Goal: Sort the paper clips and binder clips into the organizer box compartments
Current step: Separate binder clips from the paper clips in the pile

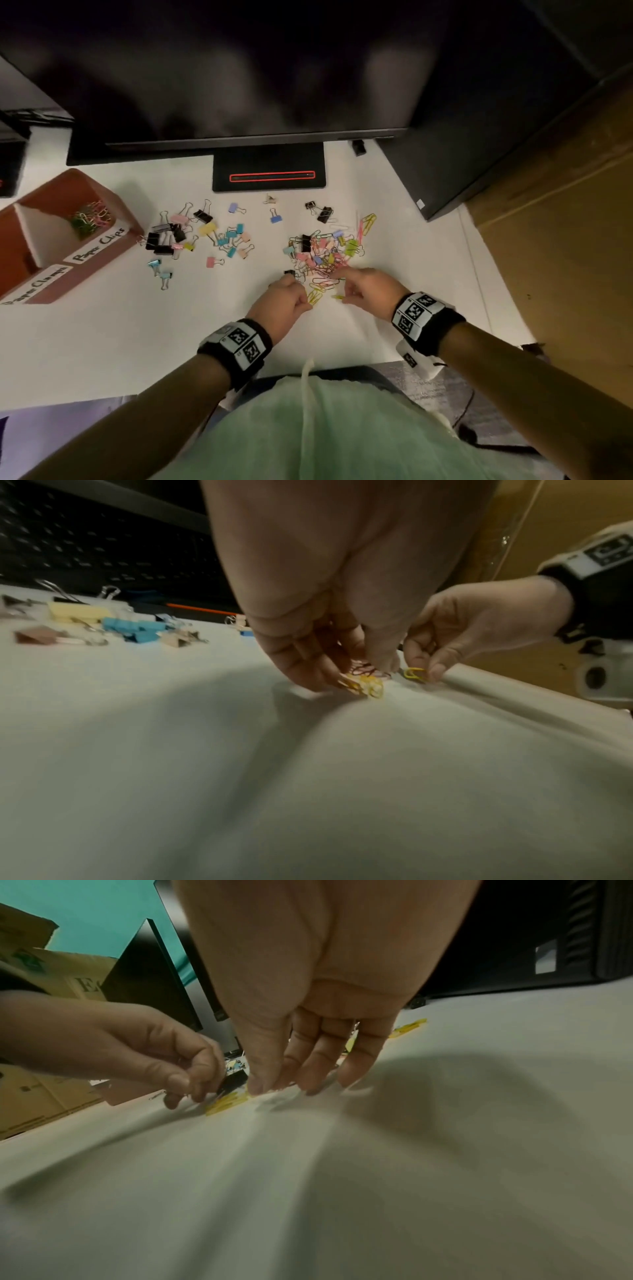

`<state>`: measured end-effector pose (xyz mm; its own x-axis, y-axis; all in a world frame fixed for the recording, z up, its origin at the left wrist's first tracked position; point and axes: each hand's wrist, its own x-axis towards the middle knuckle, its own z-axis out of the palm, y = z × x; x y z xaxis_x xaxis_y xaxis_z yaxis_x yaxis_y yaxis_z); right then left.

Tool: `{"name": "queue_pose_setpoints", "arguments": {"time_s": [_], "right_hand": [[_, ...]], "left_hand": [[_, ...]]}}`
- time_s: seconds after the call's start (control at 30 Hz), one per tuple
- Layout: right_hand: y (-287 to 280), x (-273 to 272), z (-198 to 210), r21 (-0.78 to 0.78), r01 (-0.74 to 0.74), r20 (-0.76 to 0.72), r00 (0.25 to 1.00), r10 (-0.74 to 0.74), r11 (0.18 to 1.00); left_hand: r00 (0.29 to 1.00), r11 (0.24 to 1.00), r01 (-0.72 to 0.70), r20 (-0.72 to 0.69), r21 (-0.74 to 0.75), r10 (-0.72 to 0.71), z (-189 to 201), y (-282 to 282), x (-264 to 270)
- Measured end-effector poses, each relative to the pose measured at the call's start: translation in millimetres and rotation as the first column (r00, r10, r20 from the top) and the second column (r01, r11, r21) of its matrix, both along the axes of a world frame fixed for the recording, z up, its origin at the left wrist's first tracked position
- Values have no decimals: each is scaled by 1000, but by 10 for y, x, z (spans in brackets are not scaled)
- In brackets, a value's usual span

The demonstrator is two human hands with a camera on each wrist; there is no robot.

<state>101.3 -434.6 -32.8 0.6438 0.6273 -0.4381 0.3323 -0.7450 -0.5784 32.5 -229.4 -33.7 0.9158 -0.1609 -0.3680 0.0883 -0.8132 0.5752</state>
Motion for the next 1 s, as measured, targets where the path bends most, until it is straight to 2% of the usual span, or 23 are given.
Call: {"name": "queue_pose_setpoints", "arguments": {"time_s": [0.1,0.2,0.37,0.5,0.63,0.87,1.0], "right_hand": [[102,-10,-40,-20,-10,18,1000,11,1000],[206,31,-48,-38,-23,47,999,25,999],[278,83,-55,-1,14,59,998,-14,1000],[281,69,-102,54,52,127,990,-58,997],[317,83,-93,75,12,135,991,-22,997],[438,111,-1,-19,-27,80,996,28,999],[532,154,25,-124,-81,65,994,89,989]], "left_hand": [[996,997,-41,76,63,36,-107,-94,-29],[991,996,-80,114,46,75,-129,-118,-16],[992,995,-92,80,-29,94,-100,-117,25],[977,978,-207,48,-21,208,-104,-165,43],[948,947,-309,53,-82,314,-165,-116,49],[958,956,-277,50,-98,283,-145,-30,95],[979,979,-203,18,-29,203,-147,-5,152]]}}
